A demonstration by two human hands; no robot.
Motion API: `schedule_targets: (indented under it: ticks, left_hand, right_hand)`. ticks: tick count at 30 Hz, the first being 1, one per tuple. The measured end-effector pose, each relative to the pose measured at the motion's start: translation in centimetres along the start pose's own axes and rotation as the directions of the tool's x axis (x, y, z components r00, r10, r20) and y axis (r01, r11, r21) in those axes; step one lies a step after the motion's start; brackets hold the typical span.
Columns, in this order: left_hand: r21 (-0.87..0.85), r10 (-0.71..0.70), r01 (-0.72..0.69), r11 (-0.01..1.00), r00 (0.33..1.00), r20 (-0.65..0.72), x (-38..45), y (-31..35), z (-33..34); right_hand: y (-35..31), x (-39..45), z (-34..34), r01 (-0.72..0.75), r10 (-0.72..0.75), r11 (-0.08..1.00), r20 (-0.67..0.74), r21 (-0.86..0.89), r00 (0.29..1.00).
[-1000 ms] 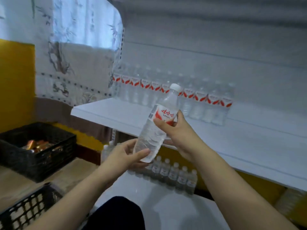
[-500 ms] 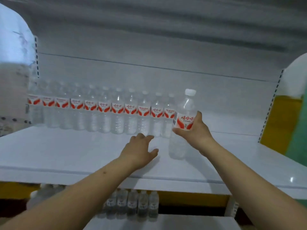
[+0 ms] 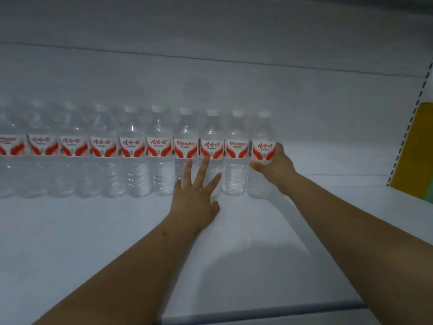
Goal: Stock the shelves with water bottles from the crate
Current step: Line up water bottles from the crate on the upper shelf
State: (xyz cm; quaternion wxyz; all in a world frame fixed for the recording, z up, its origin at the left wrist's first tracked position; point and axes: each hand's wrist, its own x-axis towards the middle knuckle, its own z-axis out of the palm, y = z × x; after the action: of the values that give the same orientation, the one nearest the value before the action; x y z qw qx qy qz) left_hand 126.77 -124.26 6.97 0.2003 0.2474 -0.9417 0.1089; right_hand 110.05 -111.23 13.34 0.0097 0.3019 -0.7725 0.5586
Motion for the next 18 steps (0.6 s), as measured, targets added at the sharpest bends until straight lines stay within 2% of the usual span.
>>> schedule_targets:
  ticks: [6,10,14,18]
  left_hand:
    - [-0.054,-0.019,0.018,0.998,1.000,-0.024,-0.1,0.2,0.3]
    - [-0.071,-0.014,0.012,0.997,0.999,-0.031,-0.1,-0.1,0.3]
    - [-0.079,-0.024,0.021,0.997,0.999,-0.028,-0.1,0.0,0.3]
    - [-0.095,-0.023,0.020,0.995,0.999,-0.033,0.1,0.0,0.3]
  right_hand:
    - [0.1,0.3,0.6,-0.012,0.004,0.967,-0.032,-0.254,0.999]
    - [-0.3,-0.1,0.4,-0.097,0.093,0.959,-0.028,-0.266,0.995]
    - [1.4,-0.7,1.5,-0.019,-0.003,0.954,-0.072,-0.299,0.997]
    - [2.0,-0.6,1.8,0.005,-0.030,0.954,-0.079,-0.299,0.996]
